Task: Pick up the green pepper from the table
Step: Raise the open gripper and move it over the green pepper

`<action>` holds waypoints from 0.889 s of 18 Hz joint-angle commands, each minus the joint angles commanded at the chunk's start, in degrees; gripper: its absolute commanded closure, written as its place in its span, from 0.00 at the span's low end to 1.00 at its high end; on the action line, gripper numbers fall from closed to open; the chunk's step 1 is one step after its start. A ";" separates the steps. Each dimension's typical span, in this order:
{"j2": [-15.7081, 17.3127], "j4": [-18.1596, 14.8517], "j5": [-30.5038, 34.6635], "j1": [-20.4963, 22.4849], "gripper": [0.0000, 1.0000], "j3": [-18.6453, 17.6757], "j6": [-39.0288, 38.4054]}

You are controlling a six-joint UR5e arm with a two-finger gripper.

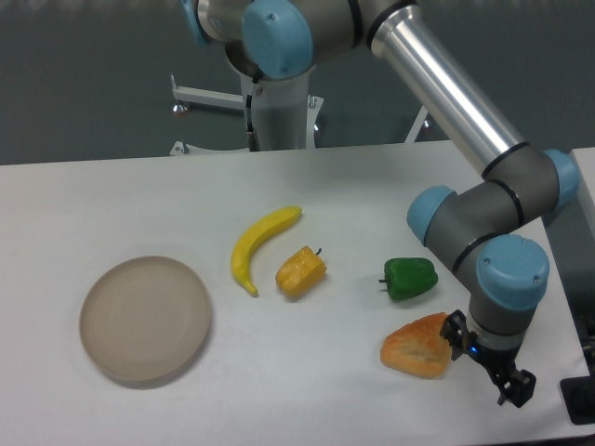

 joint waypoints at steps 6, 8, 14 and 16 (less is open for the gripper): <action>7.29 -1.41 -0.09 1.14 0.00 -9.84 3.69; 9.41 -1.41 0.00 1.15 0.00 -13.27 5.09; 15.47 -1.32 0.53 2.11 0.00 -23.91 13.26; 16.27 -1.32 0.35 2.37 0.00 -25.85 15.55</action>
